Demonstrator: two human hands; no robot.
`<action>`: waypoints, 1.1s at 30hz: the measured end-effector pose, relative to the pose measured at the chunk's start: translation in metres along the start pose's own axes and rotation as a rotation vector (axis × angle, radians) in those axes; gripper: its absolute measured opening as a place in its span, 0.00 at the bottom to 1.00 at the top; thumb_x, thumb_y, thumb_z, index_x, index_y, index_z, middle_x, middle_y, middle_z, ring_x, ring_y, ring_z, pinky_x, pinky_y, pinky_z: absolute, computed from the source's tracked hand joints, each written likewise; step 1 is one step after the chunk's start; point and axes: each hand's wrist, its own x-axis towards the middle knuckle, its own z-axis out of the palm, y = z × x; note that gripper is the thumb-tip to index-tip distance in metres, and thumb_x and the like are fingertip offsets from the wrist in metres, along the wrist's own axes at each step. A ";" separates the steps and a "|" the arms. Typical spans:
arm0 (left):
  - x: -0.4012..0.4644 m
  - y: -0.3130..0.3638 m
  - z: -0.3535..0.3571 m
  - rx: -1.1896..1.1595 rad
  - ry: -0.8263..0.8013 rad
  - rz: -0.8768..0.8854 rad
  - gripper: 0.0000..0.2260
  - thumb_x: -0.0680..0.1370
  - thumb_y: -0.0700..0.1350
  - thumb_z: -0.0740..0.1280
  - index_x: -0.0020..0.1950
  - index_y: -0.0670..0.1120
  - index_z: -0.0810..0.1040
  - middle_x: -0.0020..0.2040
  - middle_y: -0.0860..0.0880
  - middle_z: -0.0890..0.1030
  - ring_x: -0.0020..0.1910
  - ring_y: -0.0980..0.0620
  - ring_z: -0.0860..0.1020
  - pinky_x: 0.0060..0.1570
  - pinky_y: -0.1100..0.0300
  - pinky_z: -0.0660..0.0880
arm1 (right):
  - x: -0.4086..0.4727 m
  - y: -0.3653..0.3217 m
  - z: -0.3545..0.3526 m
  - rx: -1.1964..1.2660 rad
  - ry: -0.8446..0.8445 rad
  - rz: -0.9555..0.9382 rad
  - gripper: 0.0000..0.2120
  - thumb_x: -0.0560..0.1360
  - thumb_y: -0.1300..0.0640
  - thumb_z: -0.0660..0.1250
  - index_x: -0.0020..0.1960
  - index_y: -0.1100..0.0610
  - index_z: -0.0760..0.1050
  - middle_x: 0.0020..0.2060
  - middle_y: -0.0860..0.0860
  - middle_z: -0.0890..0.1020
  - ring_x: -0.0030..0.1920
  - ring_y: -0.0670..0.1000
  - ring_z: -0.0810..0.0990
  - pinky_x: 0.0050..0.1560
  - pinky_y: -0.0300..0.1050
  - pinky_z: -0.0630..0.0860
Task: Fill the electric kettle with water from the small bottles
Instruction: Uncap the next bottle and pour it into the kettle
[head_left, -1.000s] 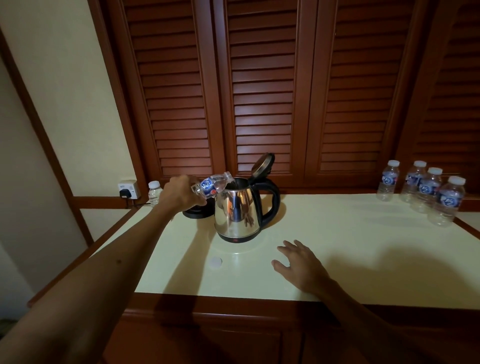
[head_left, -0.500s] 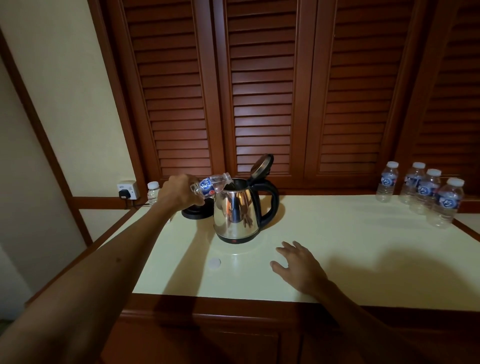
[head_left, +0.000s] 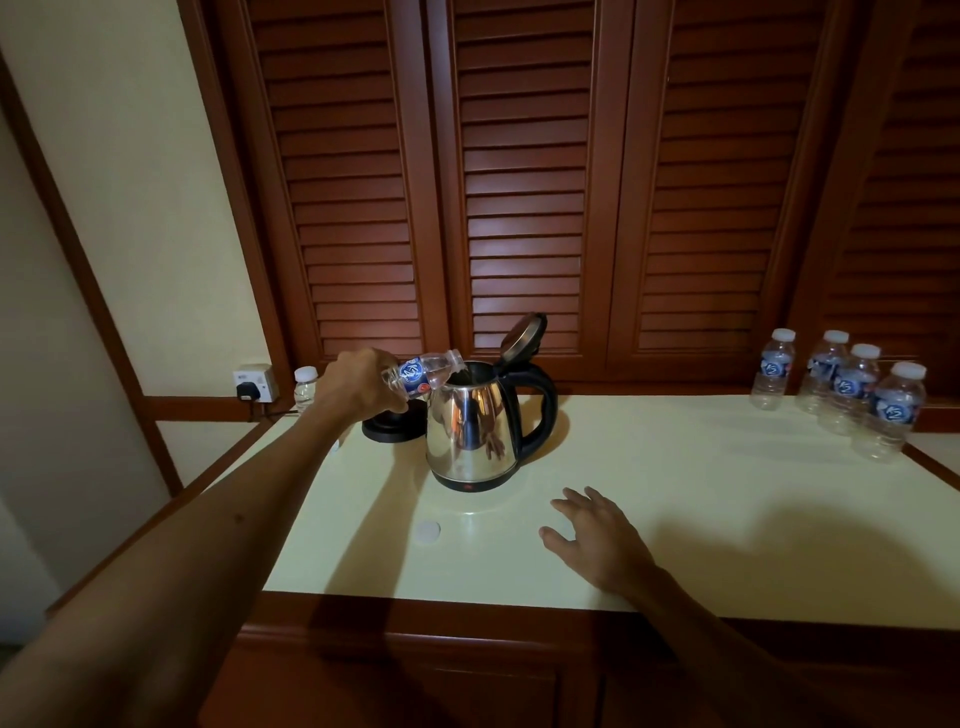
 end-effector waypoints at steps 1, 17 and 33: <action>0.000 0.000 0.000 -0.002 -0.001 0.001 0.27 0.65 0.48 0.81 0.63 0.46 0.80 0.54 0.45 0.84 0.47 0.47 0.81 0.44 0.54 0.80 | 0.000 0.000 0.000 0.001 -0.001 0.003 0.29 0.77 0.37 0.55 0.74 0.50 0.64 0.75 0.48 0.62 0.76 0.54 0.56 0.74 0.50 0.54; 0.001 -0.002 -0.006 0.078 0.032 0.032 0.27 0.66 0.46 0.79 0.64 0.48 0.79 0.54 0.45 0.83 0.44 0.50 0.76 0.38 0.58 0.72 | 0.001 0.000 0.002 0.007 0.009 0.007 0.29 0.77 0.37 0.55 0.73 0.50 0.65 0.75 0.48 0.63 0.76 0.53 0.56 0.74 0.51 0.55; 0.005 -0.006 -0.006 0.081 0.062 0.023 0.25 0.66 0.47 0.80 0.61 0.45 0.79 0.54 0.44 0.83 0.45 0.48 0.79 0.37 0.59 0.75 | 0.001 0.002 0.003 0.014 0.020 -0.002 0.29 0.77 0.37 0.55 0.73 0.50 0.66 0.75 0.48 0.64 0.76 0.53 0.57 0.73 0.50 0.55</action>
